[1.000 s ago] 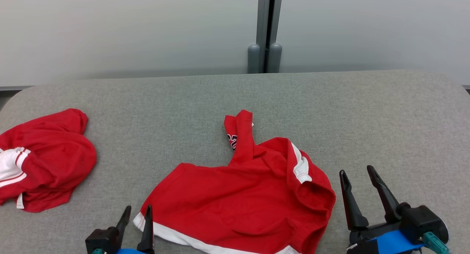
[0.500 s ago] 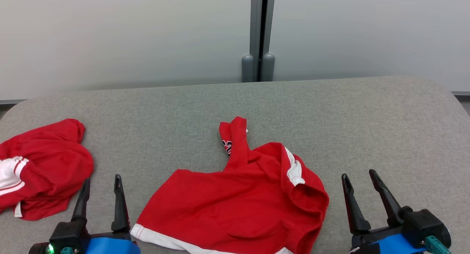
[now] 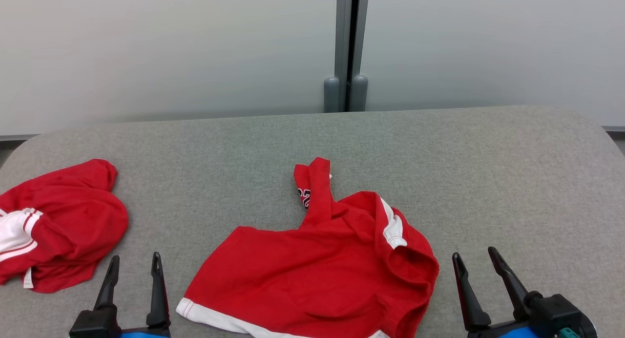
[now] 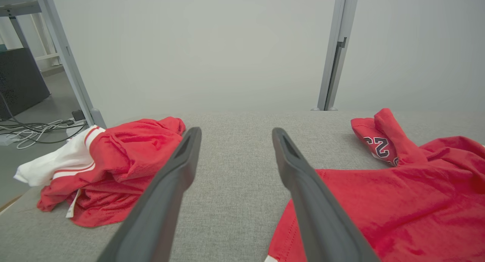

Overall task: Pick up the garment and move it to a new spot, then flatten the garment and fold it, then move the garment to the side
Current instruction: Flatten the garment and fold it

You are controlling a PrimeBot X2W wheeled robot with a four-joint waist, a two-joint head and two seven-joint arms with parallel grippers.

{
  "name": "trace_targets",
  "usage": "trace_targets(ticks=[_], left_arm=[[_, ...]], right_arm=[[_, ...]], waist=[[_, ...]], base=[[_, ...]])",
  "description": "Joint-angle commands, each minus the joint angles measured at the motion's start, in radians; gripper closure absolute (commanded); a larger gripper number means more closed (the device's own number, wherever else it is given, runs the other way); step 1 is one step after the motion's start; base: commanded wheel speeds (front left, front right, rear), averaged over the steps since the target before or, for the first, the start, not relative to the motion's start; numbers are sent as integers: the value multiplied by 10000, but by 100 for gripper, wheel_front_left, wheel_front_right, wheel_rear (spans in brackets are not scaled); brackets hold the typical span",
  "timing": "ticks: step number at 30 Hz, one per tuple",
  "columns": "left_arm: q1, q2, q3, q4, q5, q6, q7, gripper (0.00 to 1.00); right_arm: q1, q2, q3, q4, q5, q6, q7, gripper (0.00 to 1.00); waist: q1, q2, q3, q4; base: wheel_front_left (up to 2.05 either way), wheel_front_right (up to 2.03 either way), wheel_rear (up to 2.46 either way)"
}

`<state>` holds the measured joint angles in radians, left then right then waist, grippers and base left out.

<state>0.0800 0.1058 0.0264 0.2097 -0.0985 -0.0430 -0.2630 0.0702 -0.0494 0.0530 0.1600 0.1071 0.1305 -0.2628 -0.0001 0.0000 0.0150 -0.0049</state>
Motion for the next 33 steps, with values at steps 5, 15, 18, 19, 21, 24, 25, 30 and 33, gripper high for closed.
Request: trace_targets(ticks=[5,15,18,19,21,24,25,30,33], left_arm=[[94,-84,212,248,162,-130,-26,0],[-300,-35,-57,1636,42,-660,-26,0],[-349,-27,-261,2205,-45,-773,-26,0],[-356,-41,-301,2408,-92,-795,-26,0],[-416,-21,-426,2707,-104,-819,-27,0],[-536,-8,-610,3178,-147,-854,-26,0],[-581,-18,-732,3497,-199,-876,-26,0],[-1092,101,-1169,4341,-262,-873,-26,0],[-1430,114,-1356,4757,-330,-872,-26,0]], right_arm=[[57,-19,88,63,-101,5,-31,0],[291,-430,1509,586,91,3,-31,0],[447,-587,2111,774,238,3,-31,0],[479,-644,2312,843,283,5,-30,0],[471,-740,2667,995,349,3,-31,0],[414,-789,3109,1282,462,5,-30,0],[290,-817,3339,1506,528,5,-30,0],[-302,-842,4060,2237,621,3,-30,0],[-646,-803,4287,2566,681,3,-31,0]], waist=[[1,0,-26,-3],[1,0,-77,-9],[1,0,-75,-53],[1,0,-73,-66],[1,0,-65,-88],[1,0,-29,-129],[1,0,9,-150],[1,0,151,-208],[1,0,246,-236]], base=[[0,0,0],[0,0,0],[0,0,0],[0,0,0],[0,0,0],[0,0,0],[0,0,0],[0,0,0],[0,0,0]])
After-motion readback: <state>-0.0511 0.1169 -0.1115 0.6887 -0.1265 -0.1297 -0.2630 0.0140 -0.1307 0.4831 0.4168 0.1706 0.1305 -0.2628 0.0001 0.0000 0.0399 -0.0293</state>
